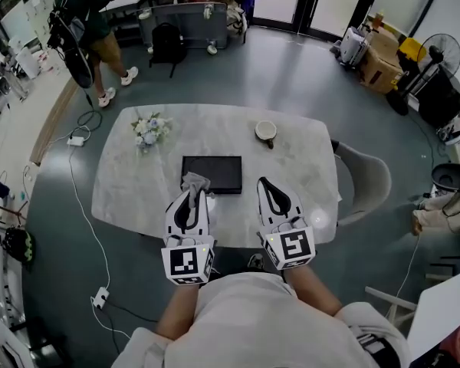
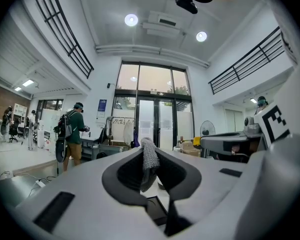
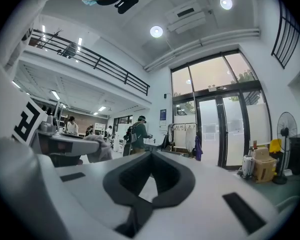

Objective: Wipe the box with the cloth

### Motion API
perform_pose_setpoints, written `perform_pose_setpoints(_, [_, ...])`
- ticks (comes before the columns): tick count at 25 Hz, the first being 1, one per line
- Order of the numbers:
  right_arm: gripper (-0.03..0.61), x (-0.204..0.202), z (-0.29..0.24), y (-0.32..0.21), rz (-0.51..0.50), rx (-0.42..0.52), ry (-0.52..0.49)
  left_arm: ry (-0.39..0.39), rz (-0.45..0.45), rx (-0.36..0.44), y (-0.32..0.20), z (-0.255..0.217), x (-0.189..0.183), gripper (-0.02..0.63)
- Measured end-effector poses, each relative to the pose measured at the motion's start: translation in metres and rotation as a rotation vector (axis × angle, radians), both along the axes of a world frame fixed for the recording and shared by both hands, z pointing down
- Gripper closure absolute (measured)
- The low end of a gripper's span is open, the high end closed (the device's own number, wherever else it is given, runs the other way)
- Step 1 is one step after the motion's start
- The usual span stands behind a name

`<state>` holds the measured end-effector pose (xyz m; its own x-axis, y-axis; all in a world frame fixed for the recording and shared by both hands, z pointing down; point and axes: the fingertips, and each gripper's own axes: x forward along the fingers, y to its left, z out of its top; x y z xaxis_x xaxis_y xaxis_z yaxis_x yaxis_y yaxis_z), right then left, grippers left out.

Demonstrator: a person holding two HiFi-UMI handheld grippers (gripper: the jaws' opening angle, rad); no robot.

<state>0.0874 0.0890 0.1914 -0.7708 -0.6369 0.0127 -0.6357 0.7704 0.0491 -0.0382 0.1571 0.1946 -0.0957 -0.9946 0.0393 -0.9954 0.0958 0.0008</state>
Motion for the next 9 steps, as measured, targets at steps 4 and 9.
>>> perform_pose_setpoints(4, [0.552, 0.0039, -0.0020, -0.0010, 0.007, 0.004, -0.003, -0.003, 0.007, 0.000, -0.0019, -0.0004, 0.0041, 0.554])
perform_pose_setpoints(9, [0.552, -0.0039, -0.0053, -0.0052, -0.004, 0.028, -0.007, -0.010, 0.021, 0.009, -0.0100, 0.0002, 0.0032, 0.554])
